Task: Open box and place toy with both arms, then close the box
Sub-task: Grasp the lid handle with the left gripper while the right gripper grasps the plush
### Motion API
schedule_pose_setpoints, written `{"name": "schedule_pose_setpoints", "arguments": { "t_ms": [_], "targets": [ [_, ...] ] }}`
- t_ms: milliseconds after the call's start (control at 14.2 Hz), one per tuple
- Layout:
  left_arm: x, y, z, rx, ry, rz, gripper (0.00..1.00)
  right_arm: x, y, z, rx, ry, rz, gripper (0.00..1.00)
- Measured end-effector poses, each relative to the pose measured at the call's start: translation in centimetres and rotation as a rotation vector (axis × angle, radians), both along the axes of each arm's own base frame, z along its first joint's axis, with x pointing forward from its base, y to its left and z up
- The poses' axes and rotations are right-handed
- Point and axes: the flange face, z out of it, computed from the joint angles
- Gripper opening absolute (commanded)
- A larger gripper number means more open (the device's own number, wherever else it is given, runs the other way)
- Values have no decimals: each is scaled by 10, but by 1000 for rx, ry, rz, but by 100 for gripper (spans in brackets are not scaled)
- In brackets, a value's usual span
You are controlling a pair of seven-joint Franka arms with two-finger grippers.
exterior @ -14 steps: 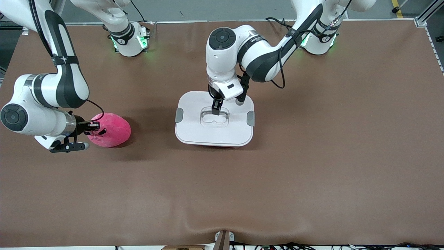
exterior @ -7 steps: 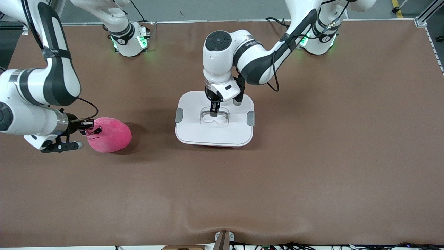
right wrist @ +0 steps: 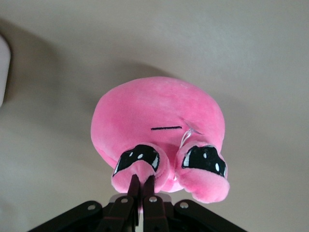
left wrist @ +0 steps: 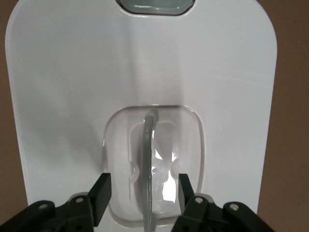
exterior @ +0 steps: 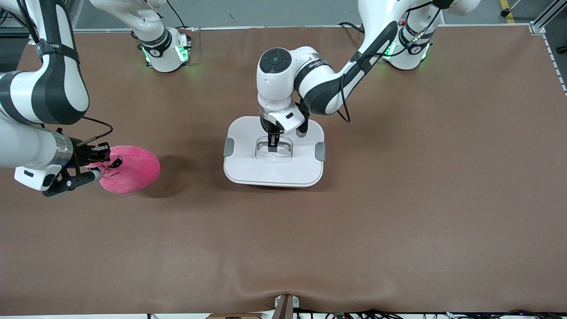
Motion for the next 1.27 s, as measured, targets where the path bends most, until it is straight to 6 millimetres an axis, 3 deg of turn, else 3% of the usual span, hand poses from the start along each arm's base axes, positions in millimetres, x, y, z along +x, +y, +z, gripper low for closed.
{"name": "schedule_pose_setpoints", "arguments": {
  "t_ms": [141,423,634,846,1268],
  "targets": [
    [0,0,-2,-2,3,22,50,2,14,12,5,-12,95,0],
    [1,-1,0,-8,2,41,22,-1,43,21,25,-7,232,0],
    [2,-1,2,-12,-1,42,8,-3,60,30,49,-17,356,0],
    [3,-2,5,-16,-5,43,0,-4,64,37,73,-25,461,0],
    [3,-2,6,-18,-8,42,0,-8,74,53,108,-47,641,0]
  ]
}}
